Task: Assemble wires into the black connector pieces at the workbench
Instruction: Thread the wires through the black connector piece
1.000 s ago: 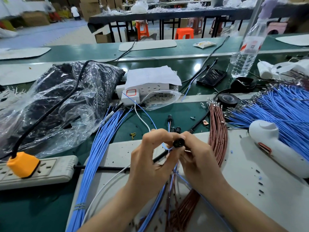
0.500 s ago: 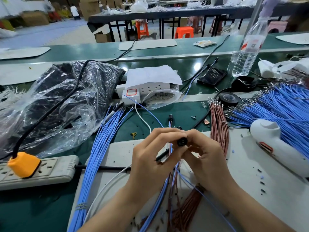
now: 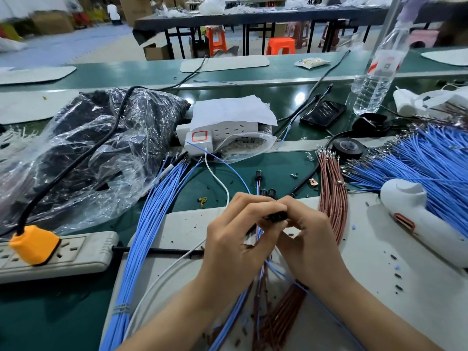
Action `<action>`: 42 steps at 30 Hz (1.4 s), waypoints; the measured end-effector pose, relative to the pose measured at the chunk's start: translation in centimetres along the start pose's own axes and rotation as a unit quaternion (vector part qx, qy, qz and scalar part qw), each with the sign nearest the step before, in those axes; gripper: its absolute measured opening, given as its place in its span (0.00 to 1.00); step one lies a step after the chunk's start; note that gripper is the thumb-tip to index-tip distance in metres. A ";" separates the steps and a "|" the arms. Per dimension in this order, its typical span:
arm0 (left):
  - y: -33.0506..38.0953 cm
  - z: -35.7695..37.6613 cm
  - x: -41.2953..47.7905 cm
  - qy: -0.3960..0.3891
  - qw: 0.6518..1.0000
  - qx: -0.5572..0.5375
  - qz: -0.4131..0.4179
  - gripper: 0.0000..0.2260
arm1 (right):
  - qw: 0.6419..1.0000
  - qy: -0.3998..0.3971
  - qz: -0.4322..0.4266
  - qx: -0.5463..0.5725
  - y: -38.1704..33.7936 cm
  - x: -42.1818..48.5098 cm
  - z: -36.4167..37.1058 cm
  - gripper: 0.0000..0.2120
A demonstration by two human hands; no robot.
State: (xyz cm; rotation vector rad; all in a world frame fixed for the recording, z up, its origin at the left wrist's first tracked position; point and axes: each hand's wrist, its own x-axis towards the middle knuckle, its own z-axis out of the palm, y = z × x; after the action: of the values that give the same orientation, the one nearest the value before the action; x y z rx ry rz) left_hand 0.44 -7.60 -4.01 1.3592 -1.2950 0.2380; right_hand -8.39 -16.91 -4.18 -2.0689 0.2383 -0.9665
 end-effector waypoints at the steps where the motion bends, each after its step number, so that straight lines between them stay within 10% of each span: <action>1: 0.0 0.0 0.0 -0.005 1.000 0.005 -0.006 0.07 | 1.000 0.001 0.010 0.007 0.0 -0.1 0.0 0.10; 9: -0.3 -0.8 0.6 -0.003 0.999 -0.025 -0.034 0.10 | 0.981 0.057 0.055 0.176 -0.8 -0.2 -0.7 0.14; 42: -0.9 -0.4 0.4 -0.067 0.993 -0.042 -0.089 0.06 | 0.993 0.103 -0.057 -0.018 -1.1 0.1 -1.0 0.06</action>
State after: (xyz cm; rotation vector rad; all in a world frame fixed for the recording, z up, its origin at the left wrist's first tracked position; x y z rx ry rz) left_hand 1.49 -7.76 -4.06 1.4281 -1.2691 -0.0307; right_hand -9.19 -16.84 -3.00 -2.0334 0.2474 -1.2561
